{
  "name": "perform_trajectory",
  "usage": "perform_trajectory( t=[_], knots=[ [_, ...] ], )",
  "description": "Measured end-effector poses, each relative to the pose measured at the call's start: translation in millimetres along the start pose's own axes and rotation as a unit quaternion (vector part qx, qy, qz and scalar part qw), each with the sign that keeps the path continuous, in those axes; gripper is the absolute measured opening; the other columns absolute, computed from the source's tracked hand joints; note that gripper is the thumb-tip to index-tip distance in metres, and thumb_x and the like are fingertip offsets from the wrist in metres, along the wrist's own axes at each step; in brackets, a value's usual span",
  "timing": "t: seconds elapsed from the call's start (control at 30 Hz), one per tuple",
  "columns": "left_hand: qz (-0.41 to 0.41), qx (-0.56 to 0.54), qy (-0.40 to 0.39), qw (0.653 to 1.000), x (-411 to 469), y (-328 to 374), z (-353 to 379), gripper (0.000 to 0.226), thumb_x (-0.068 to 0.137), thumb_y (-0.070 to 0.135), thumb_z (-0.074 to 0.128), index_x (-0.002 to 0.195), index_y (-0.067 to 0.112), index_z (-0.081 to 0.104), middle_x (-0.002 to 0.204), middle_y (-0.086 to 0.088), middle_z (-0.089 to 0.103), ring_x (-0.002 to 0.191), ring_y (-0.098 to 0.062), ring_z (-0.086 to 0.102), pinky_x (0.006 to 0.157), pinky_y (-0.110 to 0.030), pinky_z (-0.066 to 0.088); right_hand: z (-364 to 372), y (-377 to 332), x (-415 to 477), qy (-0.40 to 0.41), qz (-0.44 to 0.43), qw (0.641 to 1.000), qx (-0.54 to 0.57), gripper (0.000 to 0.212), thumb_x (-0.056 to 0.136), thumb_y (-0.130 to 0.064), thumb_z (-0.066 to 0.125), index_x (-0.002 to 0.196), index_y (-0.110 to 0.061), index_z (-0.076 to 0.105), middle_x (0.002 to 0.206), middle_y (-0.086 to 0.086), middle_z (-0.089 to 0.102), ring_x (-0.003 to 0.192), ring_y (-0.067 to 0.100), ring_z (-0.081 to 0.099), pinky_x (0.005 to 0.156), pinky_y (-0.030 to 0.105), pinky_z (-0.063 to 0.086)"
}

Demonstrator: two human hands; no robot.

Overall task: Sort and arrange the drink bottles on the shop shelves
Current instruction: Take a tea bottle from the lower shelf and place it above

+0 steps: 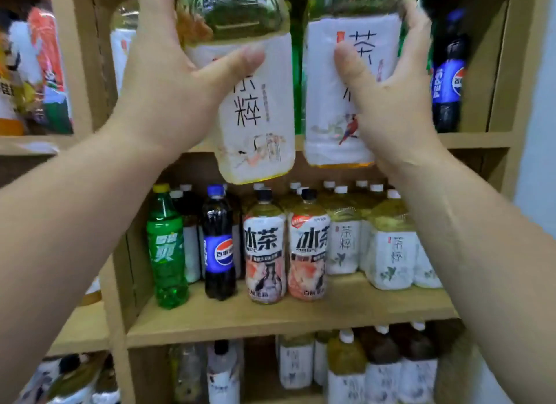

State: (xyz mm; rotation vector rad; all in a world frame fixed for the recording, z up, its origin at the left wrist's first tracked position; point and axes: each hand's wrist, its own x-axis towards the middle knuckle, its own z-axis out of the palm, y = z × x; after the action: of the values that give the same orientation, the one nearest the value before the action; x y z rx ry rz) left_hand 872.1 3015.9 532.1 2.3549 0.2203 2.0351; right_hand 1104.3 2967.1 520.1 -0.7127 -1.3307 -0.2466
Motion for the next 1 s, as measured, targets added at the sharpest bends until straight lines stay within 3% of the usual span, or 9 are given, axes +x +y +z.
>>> perform_trajectory(
  t=[0.13,0.23,0.37,0.5,0.63,0.73,0.83,0.9,1.0],
  knots=[
    [-0.054,-0.006,-0.019,0.998,-64.9,20.4,19.2,0.067,0.086,0.027,0.081,0.137,0.019,0.038,0.132,0.014,0.053,0.124,0.004,0.054,0.106,-0.023,0.045,-44.2,5.0,-48.7,-0.013,0.031,0.999,-0.003,0.09,0.092,-0.045,0.072,0.157,-0.016,0.018,0.155,0.006,0.043,0.139,0.018,0.05,0.11,0.045,0.047],
    [-0.129,-0.029,-0.048,0.99,-123.3,22.4,35.2,0.071,0.081,0.027,0.084,0.137,0.026,0.039,0.125,0.021,0.054,0.115,0.007,0.058,0.098,-0.016,0.046,-75.8,14.9,-99.1,-0.026,0.091,0.995,0.014,0.088,0.092,-0.04,0.074,0.158,-0.021,0.019,0.156,0.004,0.043,0.137,0.018,0.052,0.108,0.043,0.049],
    [-0.238,-0.038,-0.076,0.967,-193.1,19.5,54.7,0.08,0.068,0.034,0.092,0.13,0.048,0.043,0.118,0.017,0.064,0.108,-0.005,0.068,0.094,-0.033,0.056,-110.1,29.2,-169.0,-0.032,0.165,0.986,0.003,0.086,0.086,-0.03,0.074,0.155,-0.018,0.024,0.149,-0.001,0.05,0.127,0.003,0.058,0.096,0.018,0.05],
    [-0.315,-0.037,-0.075,0.945,-230.2,20.3,80.9,0.075,0.061,0.038,0.086,0.119,0.059,0.044,0.114,0.027,0.064,0.106,-0.001,0.068,0.094,-0.041,0.058,-133.8,44.5,-224.2,-0.029,0.25,0.968,0.008,0.081,0.078,-0.03,0.073,0.149,-0.033,0.033,0.131,-0.019,0.061,0.111,-0.006,0.064,0.084,0.013,0.053],
    [-0.329,-0.037,-0.061,0.942,-236.3,20.1,113.6,0.079,0.07,0.017,0.089,0.12,0.058,0.043,0.12,0.016,0.061,0.11,-0.003,0.066,0.097,-0.04,0.057,-153.6,62.7,-253.6,-0.025,0.297,0.954,-0.019,0.079,0.084,-0.02,0.077,0.148,-0.038,0.035,0.117,-0.035,0.064,0.108,-0.005,0.066,0.088,0.024,0.058],
    [-0.329,-0.048,-0.073,0.94,-223.3,24.8,139.4,0.08,0.072,0.018,0.089,0.125,0.056,0.042,0.125,0.017,0.06,0.11,0.002,0.065,0.093,-0.033,0.058,-166.4,69.1,-257.5,-0.02,0.312,0.949,-0.025,0.084,0.082,-0.024,0.078,0.152,-0.035,0.033,0.114,-0.041,0.062,0.108,-0.007,0.065,0.088,0.026,0.054],
    [-0.317,-0.059,-0.106,0.941,-200.0,25.1,166.5,0.079,0.075,0.025,0.088,0.133,0.049,0.039,0.129,0.017,0.06,0.111,0.002,0.064,0.093,-0.029,0.057,-174.8,69.5,-250.9,-0.009,0.319,0.947,-0.012,0.085,0.074,-0.037,0.076,0.149,-0.038,0.034,0.115,-0.034,0.065,0.106,-0.004,0.067,0.083,0.024,0.058],
    [-0.317,-0.052,-0.116,0.94,-185.5,15.7,187.0,0.079,0.075,0.032,0.088,0.133,0.05,0.038,0.132,0.015,0.058,0.117,-0.006,0.063,0.096,-0.037,0.057,-179.8,71.7,-247.6,0.001,0.326,0.945,-0.003,0.087,0.072,-0.039,0.076,0.148,-0.039,0.035,0.121,-0.021,0.066,0.106,0.001,0.068,0.08,0.025,0.06],
    [-0.316,-0.015,-0.131,0.94,-171.9,-2.0,216.0,0.082,0.075,0.04,0.088,0.137,0.05,0.035,0.139,0.014,0.052,0.128,-0.015,0.055,0.102,-0.047,0.052,-186.6,74.4,-246.7,0.01,0.328,0.944,0.0,0.085,0.071,-0.04,0.076,0.147,-0.041,0.036,0.123,-0.016,0.066,0.106,0.004,0.069,0.077,0.026,0.06]
  ],
)
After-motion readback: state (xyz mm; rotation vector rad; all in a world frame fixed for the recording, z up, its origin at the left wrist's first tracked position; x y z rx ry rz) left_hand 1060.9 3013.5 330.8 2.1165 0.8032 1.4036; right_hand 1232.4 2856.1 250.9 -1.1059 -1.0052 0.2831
